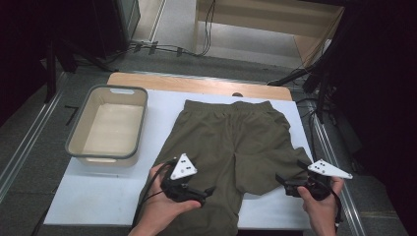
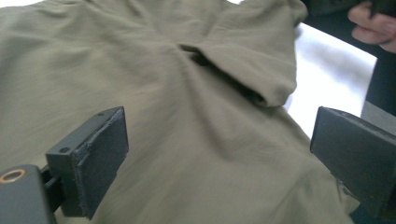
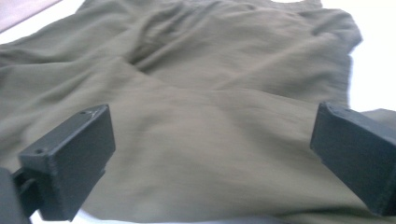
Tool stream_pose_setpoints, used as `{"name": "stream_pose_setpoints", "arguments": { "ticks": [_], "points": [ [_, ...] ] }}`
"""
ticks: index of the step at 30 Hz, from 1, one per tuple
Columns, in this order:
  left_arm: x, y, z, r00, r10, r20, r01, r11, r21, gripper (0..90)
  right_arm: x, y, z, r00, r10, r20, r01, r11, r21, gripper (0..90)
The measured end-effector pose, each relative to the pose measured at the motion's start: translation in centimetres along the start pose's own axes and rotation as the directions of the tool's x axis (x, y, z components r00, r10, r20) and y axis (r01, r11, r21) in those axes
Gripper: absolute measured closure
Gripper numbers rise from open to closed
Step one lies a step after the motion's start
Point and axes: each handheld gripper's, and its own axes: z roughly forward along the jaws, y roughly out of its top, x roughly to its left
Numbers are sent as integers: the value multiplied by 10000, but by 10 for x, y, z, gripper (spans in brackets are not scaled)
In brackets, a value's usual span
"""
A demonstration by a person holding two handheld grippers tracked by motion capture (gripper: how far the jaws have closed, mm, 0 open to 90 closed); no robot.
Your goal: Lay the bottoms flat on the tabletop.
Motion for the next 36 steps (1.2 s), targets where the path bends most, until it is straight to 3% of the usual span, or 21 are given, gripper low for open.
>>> {"name": "stream_pose_setpoints", "arguments": {
  "ticks": [4, 7, 11, 16, 20, 23, 28, 31, 33, 36],
  "points": [
    [-9, 7, 22, 9996, 170, 243, -174, 9998, 138, 92, -22, -3, -3, 9977, 562, 387, -559, 9984, -83, 60],
    [-12, 11, 38, 9997, 146, 204, -151, 9996, 253, 158, -35, -6, -5, 9954, 686, 673, -684, 9976, -52, 123],
    [-13, 18, 56, 9988, -134, 466, 123, 9996, 243, 198, -52, -7, -6, 9876, 991, 1217, -1011, 9948, 109, 241],
    [-17, 27, 76, 9985, -242, 496, 227, 9993, 299, 251, -61, -8, 3, 9764, 956, 1936, -1096, 9920, 631, 290],
    [-18, 31, 90, 9979, -454, 456, 425, 9971, 625, 278, -69, -10, 8, 9613, 1431, 2355, -1627, 9844, 662, 310],
    [-17, 30, 99, 9972, -718, 186, 693, 9914, 1114, 350, -74, -15, 11, 9572, 1328, 2572, -1611, 9826, 924, 427],
    [-16, 25, 108, 9954, -953, 118, 925, 9842, 1508, 518, -82, -25, 12, 9575, 1531, 2445, -1887, 9735, 1293, 566],
    [-17, 22, 110, 9951, -967, 228, 918, 9825, 1621, 727, -85, -33, 13, 9605, 1686, 2215, -2066, 9651, 1610, 716],
    [-18, 22, 108, 9967, -779, 230, 733, 9848, 1573, 878, -85, -37, 11, 9657, 1587, 2054, -1934, 9677, 1616, 814],
    [-21, 23, 101, 9967, -655, 484, 588, 9899, 1293, 887, -84, -39, 2, 9686, 1479, 2000, -1762, 9754, 1321, 860]
  ]
}}
